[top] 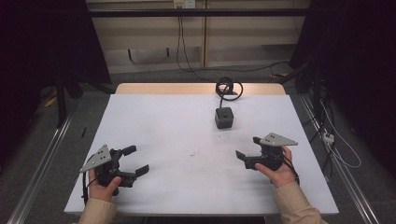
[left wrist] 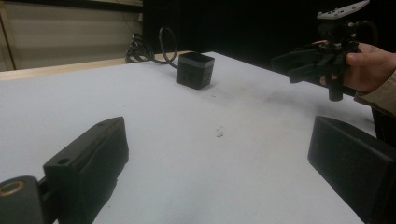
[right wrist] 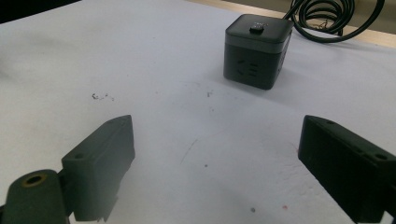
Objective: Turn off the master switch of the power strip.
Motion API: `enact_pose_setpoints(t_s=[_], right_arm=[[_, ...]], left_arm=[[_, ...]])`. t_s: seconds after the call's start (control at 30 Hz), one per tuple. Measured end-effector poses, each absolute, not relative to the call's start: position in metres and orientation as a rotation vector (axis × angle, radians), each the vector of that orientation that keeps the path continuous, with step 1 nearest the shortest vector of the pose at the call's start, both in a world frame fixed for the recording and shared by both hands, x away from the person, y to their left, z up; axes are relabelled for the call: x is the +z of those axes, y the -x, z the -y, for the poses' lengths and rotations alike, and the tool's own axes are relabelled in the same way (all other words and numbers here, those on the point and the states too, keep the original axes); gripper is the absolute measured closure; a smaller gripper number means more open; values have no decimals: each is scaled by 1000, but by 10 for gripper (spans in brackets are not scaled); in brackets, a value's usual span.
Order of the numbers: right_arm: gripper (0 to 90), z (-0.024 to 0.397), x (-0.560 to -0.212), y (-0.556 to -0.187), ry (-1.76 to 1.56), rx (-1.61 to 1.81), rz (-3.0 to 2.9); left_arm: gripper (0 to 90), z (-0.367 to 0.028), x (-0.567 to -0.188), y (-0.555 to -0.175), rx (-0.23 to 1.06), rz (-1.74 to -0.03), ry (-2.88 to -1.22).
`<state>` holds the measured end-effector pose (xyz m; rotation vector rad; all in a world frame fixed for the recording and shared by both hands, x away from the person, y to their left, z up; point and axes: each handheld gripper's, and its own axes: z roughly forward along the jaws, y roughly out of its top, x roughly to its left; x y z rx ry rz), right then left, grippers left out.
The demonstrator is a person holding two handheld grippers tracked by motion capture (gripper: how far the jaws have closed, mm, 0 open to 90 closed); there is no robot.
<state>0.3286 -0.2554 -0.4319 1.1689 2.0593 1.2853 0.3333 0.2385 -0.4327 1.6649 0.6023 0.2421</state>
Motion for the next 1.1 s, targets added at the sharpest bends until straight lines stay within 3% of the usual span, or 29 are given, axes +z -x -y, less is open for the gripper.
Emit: enact_pose_setpoints(t_s=[1.1], right_arm=[[115, 284, -445, -288, -1198, 1260, -2068]], left_arm=[[47, -238, -434, -334, 244, -610, -1677]])
